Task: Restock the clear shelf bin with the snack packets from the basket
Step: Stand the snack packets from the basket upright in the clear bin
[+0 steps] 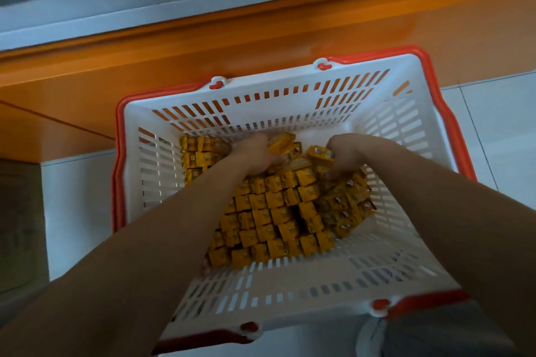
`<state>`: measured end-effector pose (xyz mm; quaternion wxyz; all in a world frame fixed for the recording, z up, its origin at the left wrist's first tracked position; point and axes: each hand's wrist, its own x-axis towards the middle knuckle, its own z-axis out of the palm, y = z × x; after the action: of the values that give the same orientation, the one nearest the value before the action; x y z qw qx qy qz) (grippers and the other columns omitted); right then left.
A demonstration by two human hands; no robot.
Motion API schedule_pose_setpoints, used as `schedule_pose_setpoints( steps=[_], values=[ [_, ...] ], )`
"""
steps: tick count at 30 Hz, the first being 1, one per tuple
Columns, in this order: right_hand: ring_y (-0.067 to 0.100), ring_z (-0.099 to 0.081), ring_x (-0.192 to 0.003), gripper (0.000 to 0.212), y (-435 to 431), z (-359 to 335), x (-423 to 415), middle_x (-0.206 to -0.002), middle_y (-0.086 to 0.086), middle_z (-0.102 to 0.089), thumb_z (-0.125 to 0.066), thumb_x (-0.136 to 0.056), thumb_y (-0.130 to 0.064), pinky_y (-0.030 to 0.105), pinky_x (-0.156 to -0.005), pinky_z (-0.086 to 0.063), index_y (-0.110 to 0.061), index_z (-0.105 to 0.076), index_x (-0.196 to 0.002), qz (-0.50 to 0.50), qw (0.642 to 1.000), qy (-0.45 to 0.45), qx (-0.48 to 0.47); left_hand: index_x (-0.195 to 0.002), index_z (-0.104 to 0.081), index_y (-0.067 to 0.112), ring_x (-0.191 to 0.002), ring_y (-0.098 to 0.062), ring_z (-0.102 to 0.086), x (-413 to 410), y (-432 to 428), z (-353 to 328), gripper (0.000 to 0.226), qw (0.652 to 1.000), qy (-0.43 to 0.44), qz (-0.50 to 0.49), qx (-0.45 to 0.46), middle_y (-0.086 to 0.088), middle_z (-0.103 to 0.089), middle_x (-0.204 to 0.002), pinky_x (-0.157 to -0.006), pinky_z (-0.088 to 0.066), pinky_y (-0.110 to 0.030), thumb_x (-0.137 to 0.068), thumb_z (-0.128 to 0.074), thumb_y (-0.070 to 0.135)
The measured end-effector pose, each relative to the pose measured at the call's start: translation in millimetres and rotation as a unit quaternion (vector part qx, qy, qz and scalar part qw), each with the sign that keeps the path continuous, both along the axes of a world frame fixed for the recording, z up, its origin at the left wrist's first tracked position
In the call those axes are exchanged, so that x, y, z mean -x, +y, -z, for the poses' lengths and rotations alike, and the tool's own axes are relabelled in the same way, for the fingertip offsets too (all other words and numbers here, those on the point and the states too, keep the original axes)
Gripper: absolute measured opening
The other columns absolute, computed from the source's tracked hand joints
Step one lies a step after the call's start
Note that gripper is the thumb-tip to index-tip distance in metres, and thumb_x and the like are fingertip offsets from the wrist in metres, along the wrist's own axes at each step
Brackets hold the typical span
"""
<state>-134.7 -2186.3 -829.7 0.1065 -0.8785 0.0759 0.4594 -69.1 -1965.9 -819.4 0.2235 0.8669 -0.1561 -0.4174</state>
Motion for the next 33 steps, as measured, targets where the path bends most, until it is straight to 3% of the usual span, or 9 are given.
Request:
schedule_pose_setpoints(
  steps=[5,8,10,12,16,20,24,28,33],
  values=[
    [0.017,-0.056,-0.072,0.028,0.4,-38.6,12.9,-0.077,0.004,-0.060,-0.073,-0.085,-0.043,0.029,-0.059,-0.040,-0.019,-0.060,-0.077,0.111,0.989,-0.077,-0.059,-0.147,-0.047,0.022,-0.108,-0.025,-0.063,-2.5,7.5,-35.4,0.063,0.999,-0.003,-0.013,-0.030,-0.007,-0.060,-0.133,-0.085,-0.057,-0.039,-0.092,-0.073,0.040],
    [0.009,-0.056,-0.058,0.033,2.4,-81.7,31.1,-0.055,-0.009,-0.056,-0.078,-0.084,-0.033,0.025,-0.053,-0.037,-0.027,-0.057,-0.060,0.309,0.914,-0.148,-0.216,-0.137,-0.054,0.012,-0.099,-0.025,-0.064,0.6,17.8,-76.4,0.058,0.999,0.004,-0.046,-0.020,-0.007,-0.063,-0.118,-0.073,-0.053,-0.035,-0.090,-0.073,0.042],
    [0.006,-0.063,-0.059,0.023,13.6,-111.1,51.0,-0.059,-0.013,-0.064,-0.080,-0.082,-0.037,0.025,-0.055,-0.046,-0.026,-0.065,-0.069,0.432,0.830,-0.159,-0.314,-0.135,-0.056,0.007,-0.105,-0.029,-0.067,8.4,24.3,-106.5,0.057,0.992,0.063,-0.102,0.030,-0.013,-0.064,-0.124,-0.082,-0.058,-0.039,-0.091,-0.074,0.038],
    [0.006,-0.070,-0.065,0.017,29.7,-140.8,65.0,-0.075,-0.012,-0.073,-0.079,-0.082,-0.040,0.027,-0.053,-0.052,-0.026,-0.071,-0.085,0.499,0.760,-0.152,-0.387,-0.121,-0.064,0.005,-0.088,-0.021,-0.074,19.9,28.7,-142.8,0.039,0.973,0.123,-0.169,0.102,-0.011,-0.071,-0.109,-0.072,-0.059,-0.032,-0.093,-0.075,0.029],
    [0.024,-0.075,-0.086,0.031,57.5,-208.6,64.7,-0.101,0.007,-0.076,-0.075,-0.088,-0.029,0.040,-0.067,-0.062,-0.015,-0.069,-0.114,0.546,0.671,-0.184,-0.467,-0.096,-0.068,0.007,-0.063,-0.015,-0.071,42.1,30.3,-222.0,0.014,0.926,0.171,-0.258,0.217,-0.004,-0.073,-0.075,-0.058,-0.057,-0.026,-0.093,-0.074,0.019],
    [0.028,-0.074,-0.085,0.028,75.0,-284.8,61.5,-0.094,0.004,-0.076,-0.071,-0.091,-0.024,0.042,-0.069,-0.061,-0.013,-0.064,-0.115,0.515,0.647,-0.251,-0.504,-0.096,-0.070,0.015,-0.068,-0.016,-0.073,57.1,37.6,-300.8,0.003,0.913,0.146,-0.250,0.287,-0.002,-0.075,-0.081,-0.057,-0.058,-0.027,-0.094,-0.072,0.016],
    [0.026,-0.075,-0.091,0.026,89.0,-340.9,72.8,-0.102,0.005,-0.077,-0.071,-0.091,-0.026,0.050,-0.080,-0.061,-0.016,-0.065,-0.114,0.491,0.640,-0.285,-0.518,-0.103,-0.068,0.019,-0.069,-0.016,-0.073,77.2,45.4,-351.5,0.016,0.909,0.105,-0.225,0.334,0.001,-0.076,-0.083,-0.064,-0.062,-0.033,-0.090,-0.075,0.011],
    [0.025,-0.075,-0.089,0.023,107.0,-363.8,83.3,-0.100,0.005,-0.077,-0.069,-0.092,-0.028,0.051,-0.078,-0.061,-0.016,-0.066,-0.111,0.500,0.604,-0.307,-0.539,-0.094,-0.075,0.021,-0.076,-0.024,-0.074,92.6,43.6,-365.6,0.014,0.886,0.061,-0.255,0.382,-0.007,-0.077,-0.087,-0.065,-0.060,-0.033,-0.085,-0.079,0.011],
    [0.026,-0.072,-0.103,0.039,126.5,-377.5,65.7,-0.112,0.008,-0.075,-0.059,-0.096,-0.044,0.042,-0.081,-0.056,-0.016,-0.066,-0.123,0.520,0.577,-0.325,-0.540,-0.107,-0.072,0.016,-0.085,-0.026,-0.078,87.9,43.4,-365.2,0.038,0.854,0.007,-0.316,0.412,-0.005,-0.080,-0.093,-0.076,-0.064,-0.040,-0.074,-0.089,0.012]
  ],
)
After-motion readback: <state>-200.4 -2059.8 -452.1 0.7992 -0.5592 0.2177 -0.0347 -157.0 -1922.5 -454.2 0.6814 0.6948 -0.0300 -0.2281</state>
